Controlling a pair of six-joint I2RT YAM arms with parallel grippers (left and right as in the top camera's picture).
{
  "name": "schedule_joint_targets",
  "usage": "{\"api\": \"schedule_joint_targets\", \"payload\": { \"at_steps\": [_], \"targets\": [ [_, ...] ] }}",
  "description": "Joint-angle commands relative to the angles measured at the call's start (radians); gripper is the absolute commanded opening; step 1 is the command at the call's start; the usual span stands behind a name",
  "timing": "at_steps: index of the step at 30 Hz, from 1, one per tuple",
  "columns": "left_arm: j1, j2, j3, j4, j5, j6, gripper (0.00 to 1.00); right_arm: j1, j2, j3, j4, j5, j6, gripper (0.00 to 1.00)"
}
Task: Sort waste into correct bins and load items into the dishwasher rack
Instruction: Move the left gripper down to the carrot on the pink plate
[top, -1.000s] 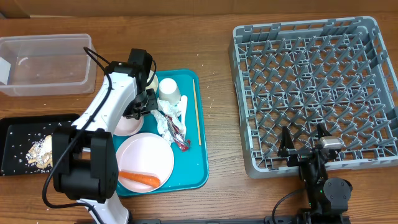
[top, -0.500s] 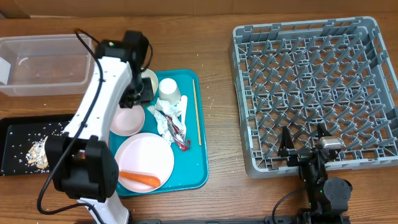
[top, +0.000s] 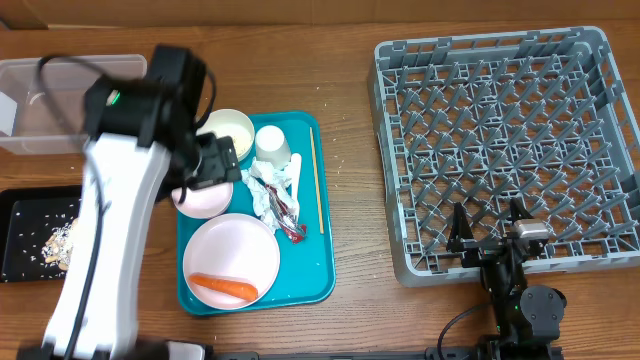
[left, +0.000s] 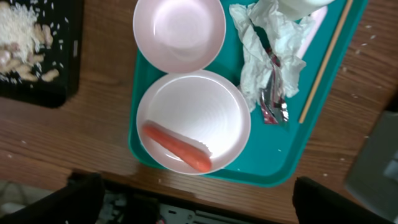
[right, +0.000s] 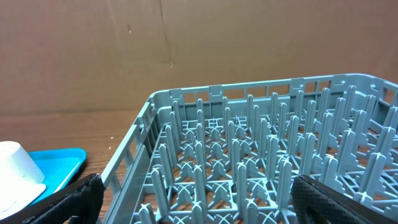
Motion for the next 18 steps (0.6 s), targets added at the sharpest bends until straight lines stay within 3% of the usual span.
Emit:
{"api": "schedule_joint_targets", "payload": {
  "at_steps": [1, 4, 9, 13, 18],
  "targets": [
    [-0.008, -0.161, -0.132, -0.005, 0.072, -0.163, 1.0, -0.001, -0.008, -0.01, 0.004, 0.006, -0.003, 1.0],
    [-0.008, -0.272, -0.283, -0.005, 0.082, -0.36, 1.0, -0.001, -0.008, -0.01, 0.004, 0.006, -0.003, 1.0],
    [-0.008, -0.486, -0.614, 0.023, 0.079, -0.98, 1.0, -0.001, -0.008, -0.01, 0.004, 0.006, -0.003, 1.0],
    [-0.008, -0.545, -0.755, 0.075, 0.099, -1.139, 1.0, -0.001, -0.008, -0.01, 0.004, 0.006, -0.003, 1.0],
    [-0.008, -0.541, -0.877, 0.218, 0.109, -1.162, 1.0, -0.001, -0.008, -0.01, 0.004, 0.006, -0.003, 1.0]
  ]
}}
